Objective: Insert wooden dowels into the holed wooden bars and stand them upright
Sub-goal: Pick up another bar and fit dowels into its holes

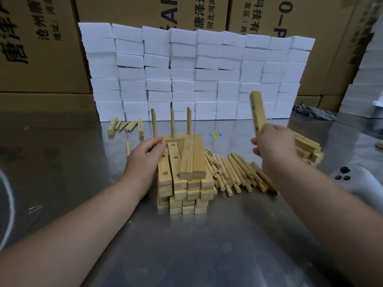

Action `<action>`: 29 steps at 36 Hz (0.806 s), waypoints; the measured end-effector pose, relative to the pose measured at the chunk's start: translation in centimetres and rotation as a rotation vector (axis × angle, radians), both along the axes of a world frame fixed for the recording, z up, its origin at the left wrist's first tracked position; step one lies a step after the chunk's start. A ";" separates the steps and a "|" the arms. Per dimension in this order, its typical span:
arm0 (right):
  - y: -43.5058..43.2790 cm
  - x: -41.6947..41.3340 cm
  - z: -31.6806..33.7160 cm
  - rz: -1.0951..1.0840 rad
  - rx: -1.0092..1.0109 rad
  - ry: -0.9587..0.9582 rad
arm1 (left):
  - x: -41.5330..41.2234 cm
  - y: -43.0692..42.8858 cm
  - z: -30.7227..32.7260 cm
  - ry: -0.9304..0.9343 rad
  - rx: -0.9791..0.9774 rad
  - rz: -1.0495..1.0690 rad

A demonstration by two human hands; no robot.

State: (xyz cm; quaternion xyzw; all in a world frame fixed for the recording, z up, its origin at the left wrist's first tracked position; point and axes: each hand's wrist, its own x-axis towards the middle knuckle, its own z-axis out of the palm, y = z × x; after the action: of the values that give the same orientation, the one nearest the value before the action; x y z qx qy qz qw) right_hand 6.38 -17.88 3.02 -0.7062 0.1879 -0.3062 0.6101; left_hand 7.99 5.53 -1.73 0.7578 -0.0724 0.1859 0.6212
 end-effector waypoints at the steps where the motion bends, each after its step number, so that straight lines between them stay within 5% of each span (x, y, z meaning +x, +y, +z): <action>1: 1.1 -0.9 0.1 0.053 0.015 0.029 | 0.1 0.0 0.0 0.000 -0.005 0.003; 5: 2.8 -2.1 -0.7 0.233 0.074 -0.148 | 0.3 0.1 0.0 -0.046 -0.047 0.041; 12: 5.3 -5.2 -1.4 0.349 -0.340 -0.451 | -0.8 0.5 1.2 -0.368 0.129 0.163; 17: 6.4 -6.3 -1.5 0.332 -0.751 -0.650 | -3.2 -0.4 2.5 -0.512 0.259 0.054; 22: 6.8 -6.8 -1.5 0.363 -0.884 -0.756 | -5.6 -1.8 4.2 -0.597 0.323 -0.069; 26: 7.3 -7.0 -1.3 0.405 -0.870 -0.755 | -6.5 -2.1 5.0 -0.558 0.219 -0.127; 29: 7.1 -6.9 -1.2 0.435 -0.904 -0.744 | -6.8 -2.5 5.3 -0.476 -0.044 -0.118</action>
State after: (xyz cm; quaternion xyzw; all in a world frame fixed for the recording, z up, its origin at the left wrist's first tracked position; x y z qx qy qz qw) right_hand -0.56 -10.76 1.81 -0.7628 -0.3334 -0.4495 0.3240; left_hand 1.19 3.01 3.54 0.6733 -0.2568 0.3241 0.6129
